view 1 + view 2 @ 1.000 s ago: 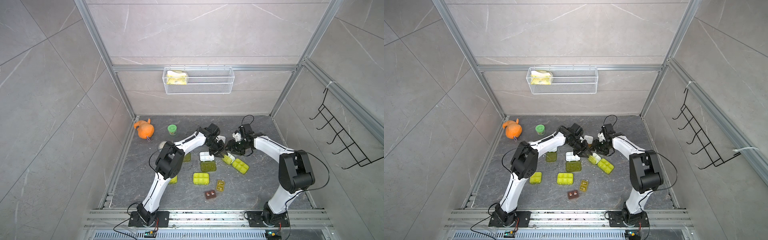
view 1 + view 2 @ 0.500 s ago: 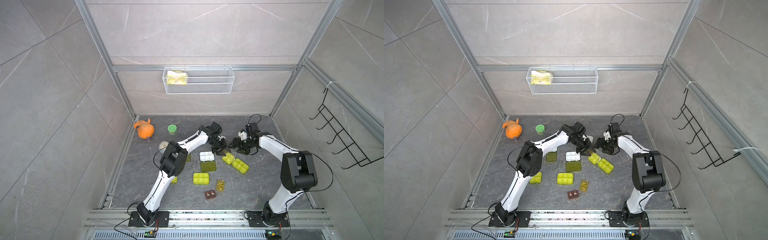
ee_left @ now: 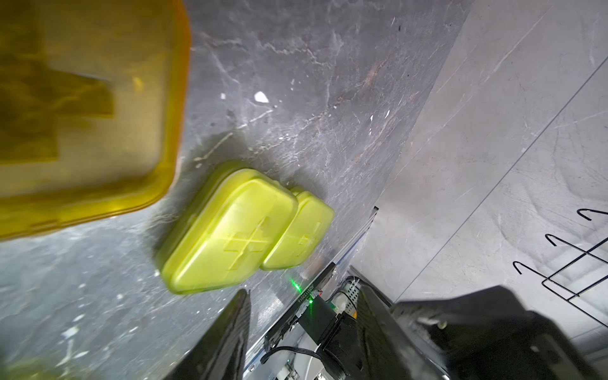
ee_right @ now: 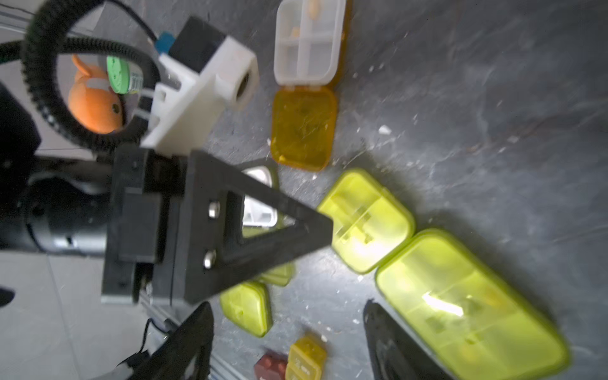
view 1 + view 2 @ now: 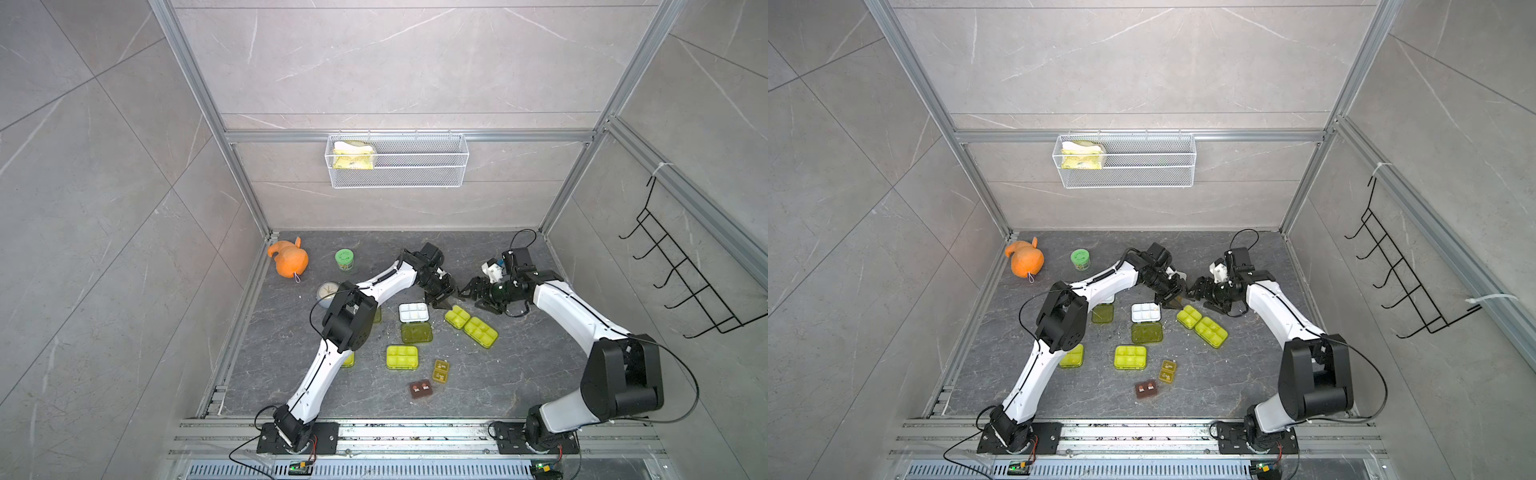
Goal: Close pillboxes
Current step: Close the lid on the pillbox.
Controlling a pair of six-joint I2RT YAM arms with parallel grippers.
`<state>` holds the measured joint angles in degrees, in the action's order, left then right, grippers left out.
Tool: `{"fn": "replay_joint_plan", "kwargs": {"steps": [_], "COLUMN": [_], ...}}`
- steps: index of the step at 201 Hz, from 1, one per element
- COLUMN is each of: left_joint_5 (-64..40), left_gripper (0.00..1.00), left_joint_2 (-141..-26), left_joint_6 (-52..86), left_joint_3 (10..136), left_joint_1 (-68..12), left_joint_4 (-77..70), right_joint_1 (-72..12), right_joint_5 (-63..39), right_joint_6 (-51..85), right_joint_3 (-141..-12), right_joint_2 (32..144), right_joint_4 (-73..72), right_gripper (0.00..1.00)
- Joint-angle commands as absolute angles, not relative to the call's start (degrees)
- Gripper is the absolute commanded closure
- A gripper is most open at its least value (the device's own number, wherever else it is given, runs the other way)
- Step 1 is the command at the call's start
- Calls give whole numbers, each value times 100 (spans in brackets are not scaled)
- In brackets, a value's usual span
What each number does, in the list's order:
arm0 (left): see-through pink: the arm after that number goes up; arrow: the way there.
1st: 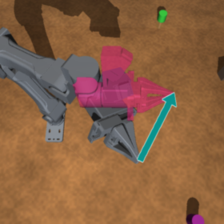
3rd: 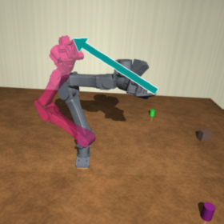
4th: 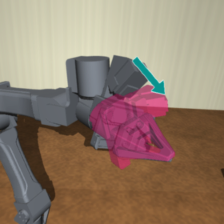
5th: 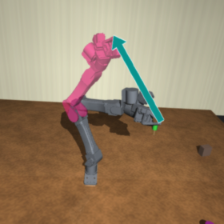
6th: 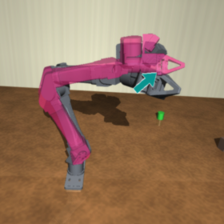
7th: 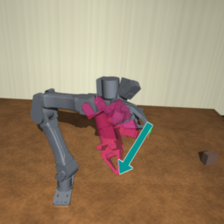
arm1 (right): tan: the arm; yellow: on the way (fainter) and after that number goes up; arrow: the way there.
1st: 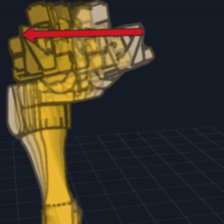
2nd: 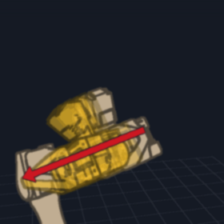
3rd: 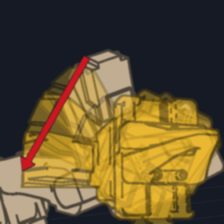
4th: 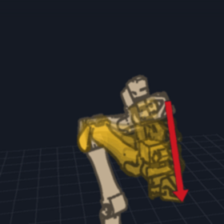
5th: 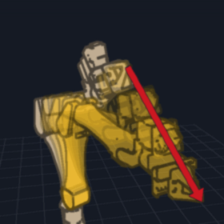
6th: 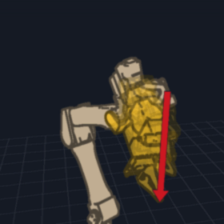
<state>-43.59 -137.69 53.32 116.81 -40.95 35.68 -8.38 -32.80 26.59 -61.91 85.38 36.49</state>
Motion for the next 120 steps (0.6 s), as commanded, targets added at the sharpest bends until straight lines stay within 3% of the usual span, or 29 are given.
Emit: {"fn": "replay_joint_plan", "kwargs": {"steps": [1,32,71,120], "left_joint_5": [-4291,-4296,-4326,-4485], "left_gripper": [45,43,42,42], "left_joint_2": [-12752,-12315,-12424,-12805], "left_joint_6": [5088,5043,5026,5000], "left_joint_3": [10987,10254,10330,10808], "left_joint_1": [-3731,-3467,-3502,-3652], "left_joint_4": [3306,3023,2889,2839], "right_joint_1": [-1084,-1507,-1582,-1573], "right_joint_5": [-4013,-4089,-4087,-3630], "right_joint_6": [3048,3476,3860,3816], "right_joint_3": [-5650,-4873,-4228,-4326], "right_joint_2": [8148,7750,7960,8508], "right_joint_4": [3954,3680,2932,2542], "right_gripper": [26,26,26,26]}}
